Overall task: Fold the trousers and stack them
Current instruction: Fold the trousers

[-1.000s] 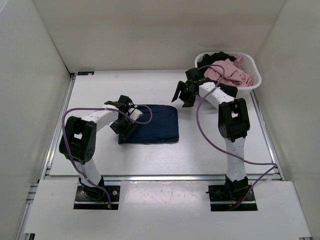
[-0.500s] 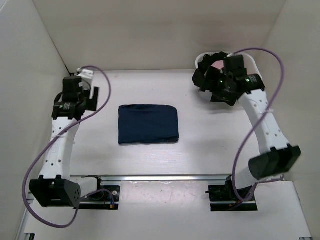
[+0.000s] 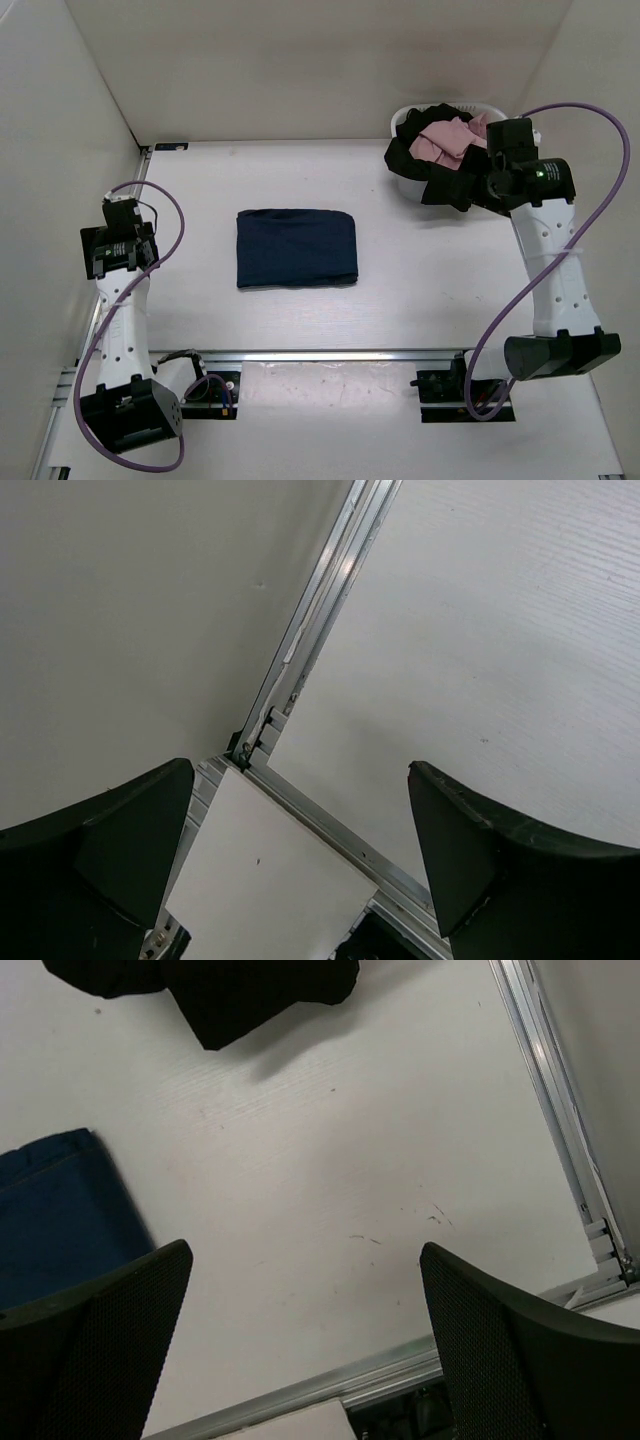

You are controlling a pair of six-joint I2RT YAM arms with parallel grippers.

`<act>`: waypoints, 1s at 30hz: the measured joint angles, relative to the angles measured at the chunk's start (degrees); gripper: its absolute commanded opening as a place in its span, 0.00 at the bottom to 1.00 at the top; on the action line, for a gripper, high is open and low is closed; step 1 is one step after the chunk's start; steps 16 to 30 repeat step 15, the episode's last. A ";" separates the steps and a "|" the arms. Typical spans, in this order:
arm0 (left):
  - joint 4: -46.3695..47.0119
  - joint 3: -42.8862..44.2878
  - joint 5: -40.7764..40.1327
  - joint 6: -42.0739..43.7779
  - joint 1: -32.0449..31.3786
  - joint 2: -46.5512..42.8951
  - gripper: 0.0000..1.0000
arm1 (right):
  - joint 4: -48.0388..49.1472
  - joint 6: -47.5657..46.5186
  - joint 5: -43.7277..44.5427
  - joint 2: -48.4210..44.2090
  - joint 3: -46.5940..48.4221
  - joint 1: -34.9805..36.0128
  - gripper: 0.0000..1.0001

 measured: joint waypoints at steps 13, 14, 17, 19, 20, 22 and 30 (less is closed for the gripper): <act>-0.66 1.09 0.63 -0.59 0.00 -0.02 1.00 | -1.27 -0.04 3.13 -6.03 -4.44 0.09 0.99; -0.74 1.09 0.74 -0.59 0.00 -0.02 1.00 | -1.33 -0.13 3.19 -6.34 -4.83 0.09 0.99; -0.83 1.09 0.79 -0.59 0.00 -0.02 1.00 | -1.25 -0.17 3.19 -6.67 -5.25 0.09 0.99; -0.83 1.09 0.79 -0.59 0.00 -0.02 1.00 | -1.25 -0.17 3.19 -6.67 -5.25 0.09 0.99; -0.83 1.09 0.79 -0.59 0.00 -0.02 1.00 | -1.25 -0.17 3.19 -6.67 -5.25 0.09 0.99; -0.83 1.09 0.79 -0.59 0.00 -0.02 1.00 | -1.25 -0.17 3.19 -6.67 -5.25 0.09 0.99; -0.83 1.09 0.79 -0.59 0.00 -0.02 1.00 | -1.25 -0.17 3.19 -6.67 -5.25 0.09 0.99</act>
